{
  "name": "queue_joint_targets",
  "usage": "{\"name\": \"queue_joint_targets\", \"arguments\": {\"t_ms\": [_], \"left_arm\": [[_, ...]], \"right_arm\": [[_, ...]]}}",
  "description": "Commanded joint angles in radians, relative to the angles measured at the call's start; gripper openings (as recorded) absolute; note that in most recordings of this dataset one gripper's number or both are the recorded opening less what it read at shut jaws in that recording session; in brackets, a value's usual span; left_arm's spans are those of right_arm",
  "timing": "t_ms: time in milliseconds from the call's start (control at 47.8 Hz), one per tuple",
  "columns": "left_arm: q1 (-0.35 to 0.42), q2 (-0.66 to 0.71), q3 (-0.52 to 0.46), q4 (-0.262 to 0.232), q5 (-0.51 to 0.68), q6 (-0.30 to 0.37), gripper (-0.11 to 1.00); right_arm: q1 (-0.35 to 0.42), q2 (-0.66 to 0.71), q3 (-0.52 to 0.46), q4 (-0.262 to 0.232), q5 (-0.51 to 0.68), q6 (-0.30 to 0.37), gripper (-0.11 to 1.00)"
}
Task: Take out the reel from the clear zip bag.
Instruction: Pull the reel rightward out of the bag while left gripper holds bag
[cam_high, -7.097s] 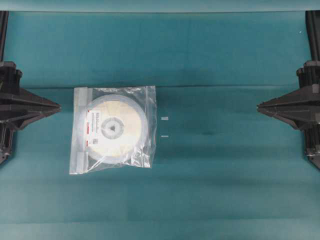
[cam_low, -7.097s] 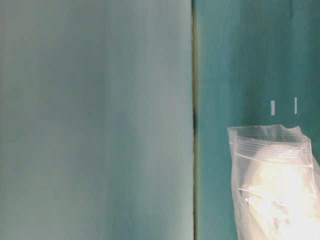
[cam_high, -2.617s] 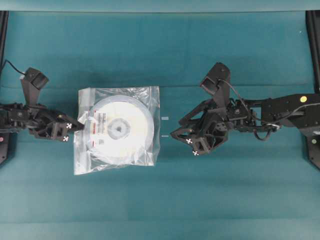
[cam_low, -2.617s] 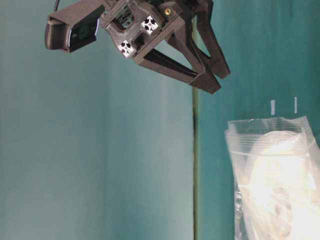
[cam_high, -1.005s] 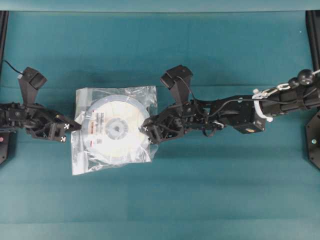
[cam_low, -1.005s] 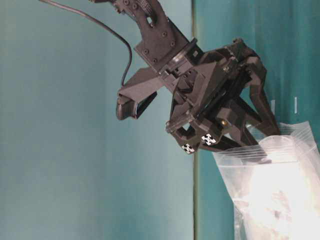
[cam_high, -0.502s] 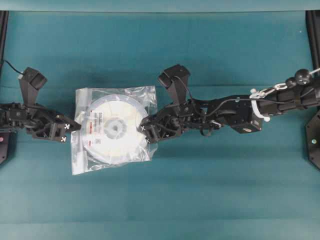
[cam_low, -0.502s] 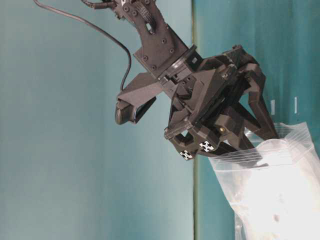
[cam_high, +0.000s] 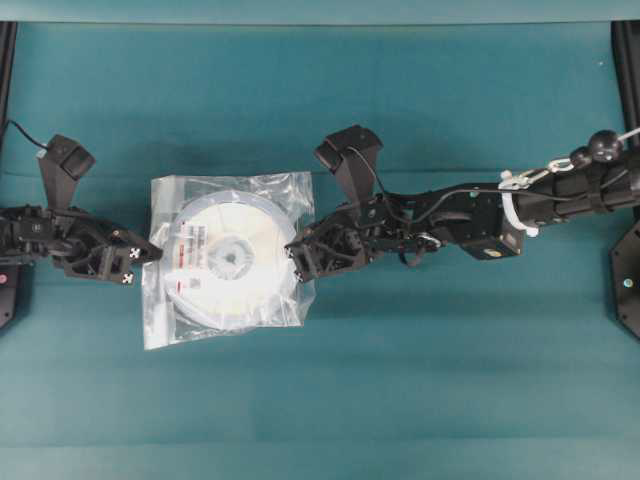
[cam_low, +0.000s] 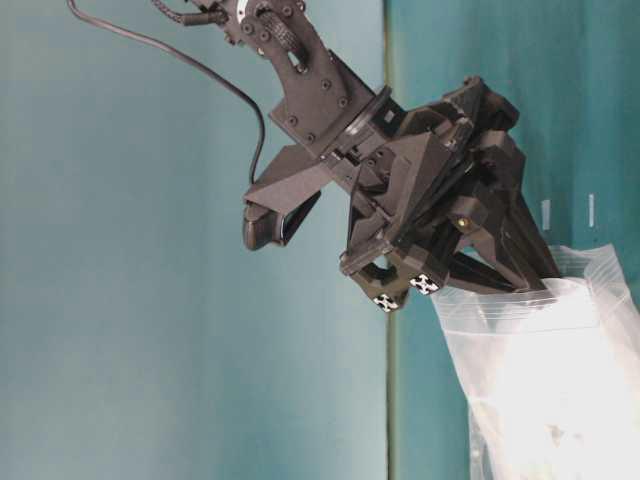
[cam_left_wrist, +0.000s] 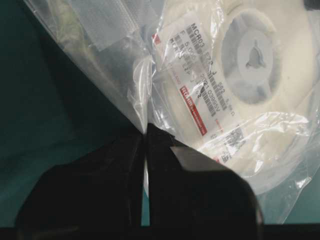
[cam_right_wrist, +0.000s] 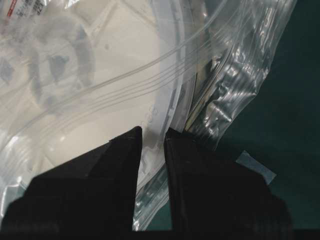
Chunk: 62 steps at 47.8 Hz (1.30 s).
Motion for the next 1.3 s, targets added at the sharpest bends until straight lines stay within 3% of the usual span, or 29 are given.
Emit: {"name": "queue_joint_targets", "arguments": {"t_ms": [0,293,544,1089,1277], "left_arm": [[0.002,0.000,-0.012,0.002,-0.005,0.002,0.00],[0.003,0.000,-0.012,0.002,-0.005,0.003,0.00],[0.003,0.000,-0.009,0.002,-0.005,0.005,0.00],[0.002,0.000,-0.012,0.002,-0.005,0.005,0.00],[0.003,0.000,-0.012,0.002,-0.005,0.006,0.00]], "right_arm": [[0.000,-0.012,-0.005,0.000,-0.015,0.008,0.18],[0.000,-0.037,0.015,0.000,-0.025,0.008,0.18],[0.002,-0.092,0.080,0.000,-0.031,0.008,0.11],[0.002,-0.190,0.195,0.000,-0.028,0.009,0.11],[0.005,-0.232,0.255,0.002,-0.032,0.038,0.07]]}}
